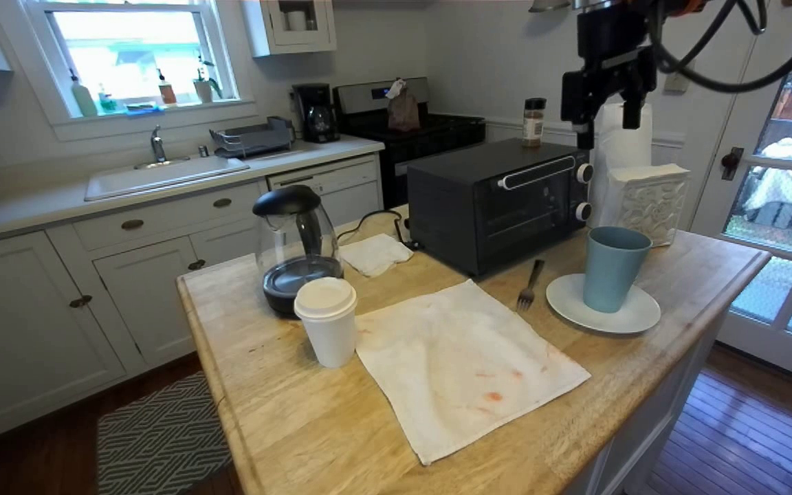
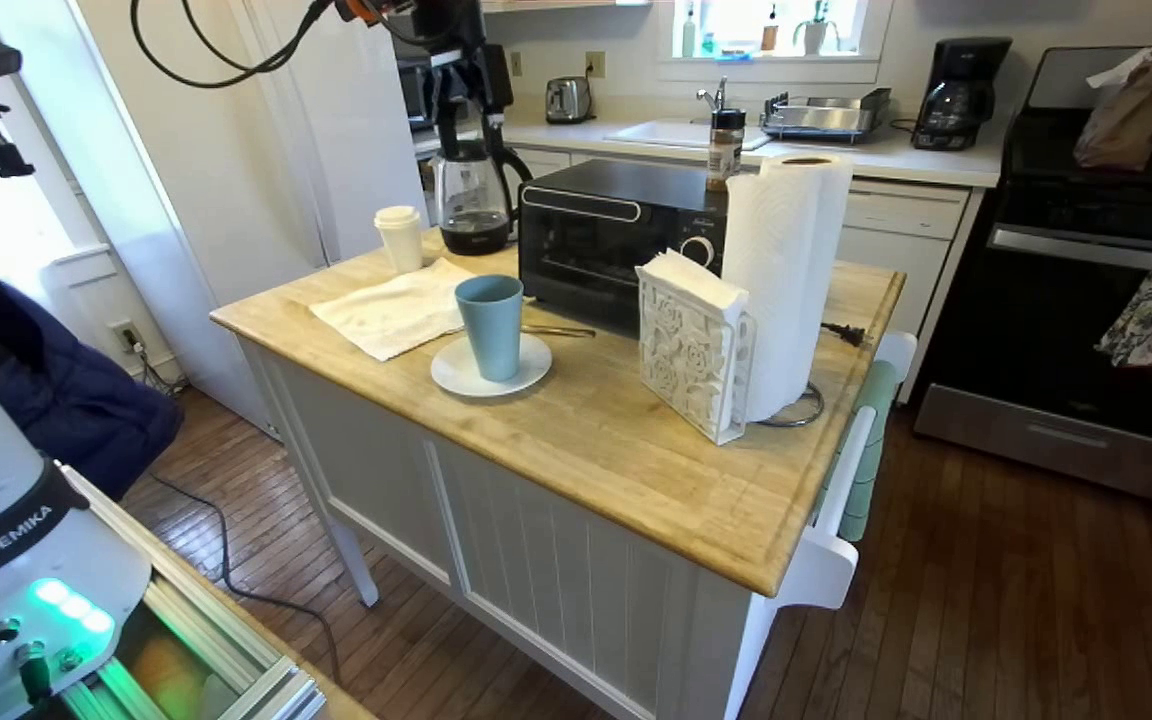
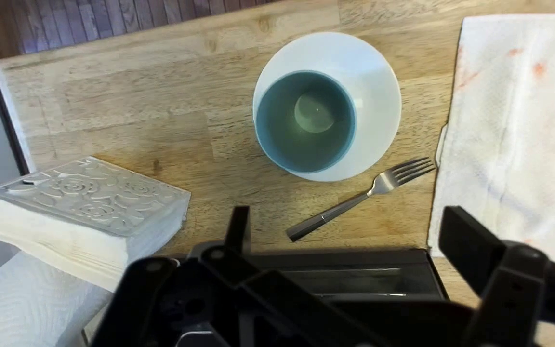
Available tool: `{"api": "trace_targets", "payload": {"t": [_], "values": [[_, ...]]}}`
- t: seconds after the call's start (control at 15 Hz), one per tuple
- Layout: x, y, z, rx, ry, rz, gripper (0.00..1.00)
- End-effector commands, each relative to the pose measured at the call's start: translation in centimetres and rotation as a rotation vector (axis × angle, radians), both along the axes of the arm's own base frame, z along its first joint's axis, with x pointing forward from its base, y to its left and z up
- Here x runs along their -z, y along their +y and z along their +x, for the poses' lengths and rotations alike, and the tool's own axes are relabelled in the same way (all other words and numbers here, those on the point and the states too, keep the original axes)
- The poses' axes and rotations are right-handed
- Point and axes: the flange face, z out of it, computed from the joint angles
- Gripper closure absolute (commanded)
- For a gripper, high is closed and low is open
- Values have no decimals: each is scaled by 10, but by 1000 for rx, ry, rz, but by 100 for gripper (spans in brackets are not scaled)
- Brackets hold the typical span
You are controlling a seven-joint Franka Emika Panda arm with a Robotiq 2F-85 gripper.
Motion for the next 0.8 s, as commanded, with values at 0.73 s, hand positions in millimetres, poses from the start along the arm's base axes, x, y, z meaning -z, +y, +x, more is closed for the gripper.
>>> {"api": "trace_targets", "payload": {"t": [0.73], "values": [[-28,-56,-47,77,-34,47,0]]}}
